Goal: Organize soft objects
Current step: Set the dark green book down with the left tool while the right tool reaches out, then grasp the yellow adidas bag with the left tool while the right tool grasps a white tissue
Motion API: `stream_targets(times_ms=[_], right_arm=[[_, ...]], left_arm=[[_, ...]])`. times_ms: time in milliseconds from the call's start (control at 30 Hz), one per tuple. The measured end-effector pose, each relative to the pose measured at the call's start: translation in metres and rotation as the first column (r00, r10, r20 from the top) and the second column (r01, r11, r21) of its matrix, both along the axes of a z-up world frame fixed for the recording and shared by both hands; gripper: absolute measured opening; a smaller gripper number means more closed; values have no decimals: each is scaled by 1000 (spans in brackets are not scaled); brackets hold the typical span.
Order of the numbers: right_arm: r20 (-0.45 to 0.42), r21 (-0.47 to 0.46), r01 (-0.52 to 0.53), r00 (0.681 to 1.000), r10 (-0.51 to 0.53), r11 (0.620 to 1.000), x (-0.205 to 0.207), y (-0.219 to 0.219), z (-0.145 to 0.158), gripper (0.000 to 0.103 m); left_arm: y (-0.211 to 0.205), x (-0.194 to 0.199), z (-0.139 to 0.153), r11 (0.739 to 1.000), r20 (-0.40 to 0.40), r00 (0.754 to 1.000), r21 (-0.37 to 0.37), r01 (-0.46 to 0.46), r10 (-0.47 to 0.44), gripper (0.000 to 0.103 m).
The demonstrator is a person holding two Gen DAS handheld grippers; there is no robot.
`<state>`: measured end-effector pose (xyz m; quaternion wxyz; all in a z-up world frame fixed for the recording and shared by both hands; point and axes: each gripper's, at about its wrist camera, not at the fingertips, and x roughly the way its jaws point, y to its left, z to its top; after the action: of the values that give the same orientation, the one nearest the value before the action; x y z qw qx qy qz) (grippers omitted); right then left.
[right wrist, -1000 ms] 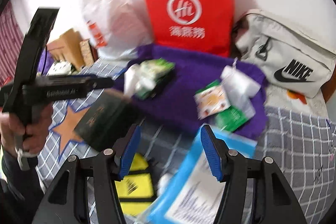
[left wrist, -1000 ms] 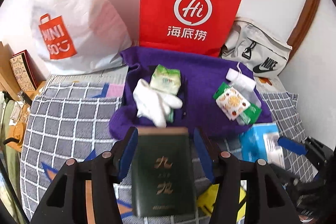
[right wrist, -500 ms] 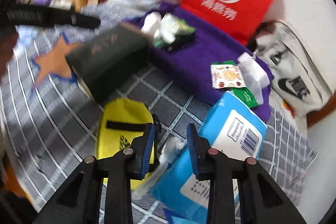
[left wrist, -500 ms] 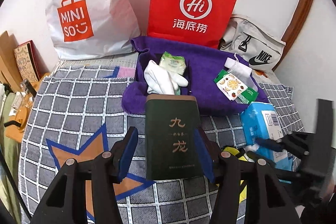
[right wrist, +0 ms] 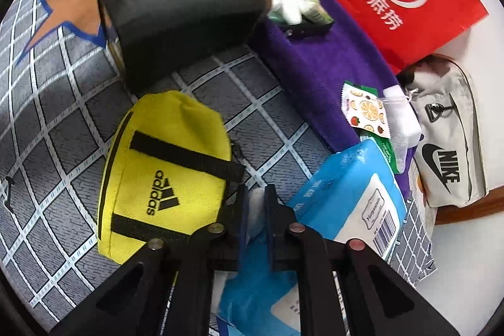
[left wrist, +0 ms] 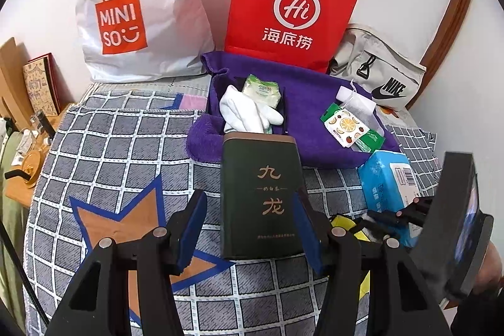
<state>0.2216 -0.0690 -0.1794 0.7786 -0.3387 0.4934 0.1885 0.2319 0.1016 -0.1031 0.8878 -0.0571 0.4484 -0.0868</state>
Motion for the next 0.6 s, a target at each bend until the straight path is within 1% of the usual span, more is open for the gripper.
stream_targets(times_ms=[133, 200, 333, 367, 467, 533, 600], right_arm=[[-2, 151, 69, 998, -70, 986, -8, -14, 20, 8], [4, 217, 94, 995, -98, 972, -16, -21, 30, 8], [26, 309, 143, 987, -159, 940, -31, -34, 46, 8], [24, 348, 158, 984, -177, 924, -34, -40, 50, 8], [19, 418, 169, 981, -195, 893, -49, -49, 60, 8], [15, 445, 163, 982, -190, 880, -58, -51, 63, 8], [18, 469, 160, 982, -190, 869, -70, -57, 65, 8]], left_arm=[[0, -12, 2, 1000, 3, 1000, 4, -10, 10, 53], [-2, -18, 1, 1000, 2, 1000, 9, -15, 15, 53], [-9, -31, -4, 1000, -16, 1000, 8, -26, 26, 53], [-12, -35, -6, 1000, -21, 999, 9, -25, 25, 53], [-23, -47, -13, 1000, -39, 999, 11, -18, 19, 53], [-32, -54, -18, 1000, -53, 998, 13, -15, 16, 53], [-40, -60, -24, 1000, -65, 998, 8, -2, 2, 55]])
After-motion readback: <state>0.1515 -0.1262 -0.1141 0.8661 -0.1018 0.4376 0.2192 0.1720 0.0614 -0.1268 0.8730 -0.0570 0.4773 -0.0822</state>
